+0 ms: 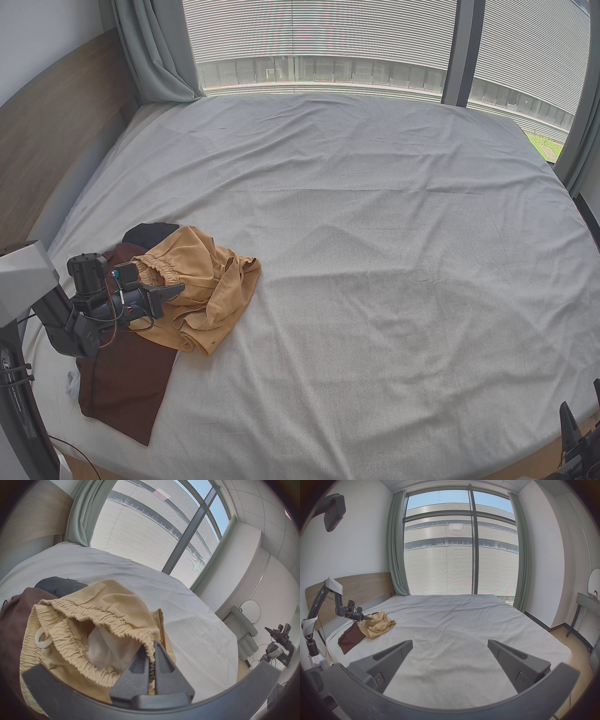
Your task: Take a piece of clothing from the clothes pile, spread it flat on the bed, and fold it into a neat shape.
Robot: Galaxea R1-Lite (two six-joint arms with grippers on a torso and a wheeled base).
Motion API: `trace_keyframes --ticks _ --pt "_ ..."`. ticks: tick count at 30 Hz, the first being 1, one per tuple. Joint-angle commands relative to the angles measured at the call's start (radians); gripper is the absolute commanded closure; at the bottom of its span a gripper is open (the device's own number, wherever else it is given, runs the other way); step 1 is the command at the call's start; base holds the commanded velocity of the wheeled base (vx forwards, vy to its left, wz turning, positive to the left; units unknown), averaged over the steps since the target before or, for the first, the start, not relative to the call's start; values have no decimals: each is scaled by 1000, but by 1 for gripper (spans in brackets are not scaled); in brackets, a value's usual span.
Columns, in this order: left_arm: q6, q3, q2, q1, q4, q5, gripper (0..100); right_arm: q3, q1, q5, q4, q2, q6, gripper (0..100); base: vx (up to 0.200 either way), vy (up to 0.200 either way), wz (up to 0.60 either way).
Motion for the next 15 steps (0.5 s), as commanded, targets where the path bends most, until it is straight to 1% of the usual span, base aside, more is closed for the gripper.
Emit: trace_keyframes --ticks 1,2,3,6,7,8,10,15 --pt "-23 8 -41 -3 4 7 100 15 1 1 0 -13 0 0 0 0 0" --pt "-23 8 -41 -3 4 7 100 15 1 1 0 -13 0 0 0 0 0" --pt "-66 20 -67 -4 2 8 100 15 1 1 0 -13 0 0 0 0 0" --pt "-131 46 -113 -6 1 14 100 15 -1 1 0 -13 0 0 0 0 0" --pt "-132 49 -115 -6 1 14 100 15 -1 1 0 -13 0 0 0 0 0" --pt "-161 63 -138 -4 -1 19 100 15 -1 1 0 -13 0 0 0 0 0" --pt "-180 77 -147 -6 -2 28 100 15 -1 1 0 -13 0 0 0 0 0" --pt "-187 106 -163 -6 -13 51 100 15 -1 1 0 -13 0 0 0 0 0"
